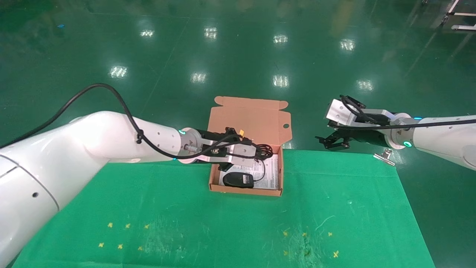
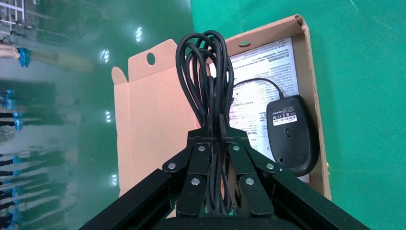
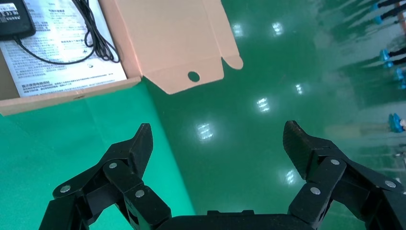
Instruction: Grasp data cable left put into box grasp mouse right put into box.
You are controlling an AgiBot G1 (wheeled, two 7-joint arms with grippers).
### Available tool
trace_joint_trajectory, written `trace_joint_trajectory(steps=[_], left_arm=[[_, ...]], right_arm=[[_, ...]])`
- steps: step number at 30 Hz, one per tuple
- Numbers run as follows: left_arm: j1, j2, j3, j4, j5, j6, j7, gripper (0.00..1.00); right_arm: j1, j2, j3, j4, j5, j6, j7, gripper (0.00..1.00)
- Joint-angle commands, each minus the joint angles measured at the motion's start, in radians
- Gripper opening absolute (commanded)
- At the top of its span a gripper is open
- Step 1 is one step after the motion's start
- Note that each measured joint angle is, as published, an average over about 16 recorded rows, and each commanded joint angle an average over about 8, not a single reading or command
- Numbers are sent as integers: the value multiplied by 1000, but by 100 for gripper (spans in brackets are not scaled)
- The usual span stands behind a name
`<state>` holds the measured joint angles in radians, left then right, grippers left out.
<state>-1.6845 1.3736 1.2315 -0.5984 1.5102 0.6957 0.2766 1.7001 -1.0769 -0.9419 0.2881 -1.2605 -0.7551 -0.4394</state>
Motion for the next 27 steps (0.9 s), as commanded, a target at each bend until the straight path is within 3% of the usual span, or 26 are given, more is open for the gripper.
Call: trace_joint_trajectory(steps=[1, 12, 27], left_arm=[[-5, 0, 21, 1, -16, -7, -8, 100], [-22, -33, 58, -28, -51, -21, -19, 100], [-100, -120, 57, -58, -26, -11, -121, 100]], right_arm=[[-2, 4, 1, 14, 1, 0, 1, 100], [-6, 18, 2, 55, 2, 1, 0, 100], [63, 34, 1, 108, -26, 6, -16, 100]])
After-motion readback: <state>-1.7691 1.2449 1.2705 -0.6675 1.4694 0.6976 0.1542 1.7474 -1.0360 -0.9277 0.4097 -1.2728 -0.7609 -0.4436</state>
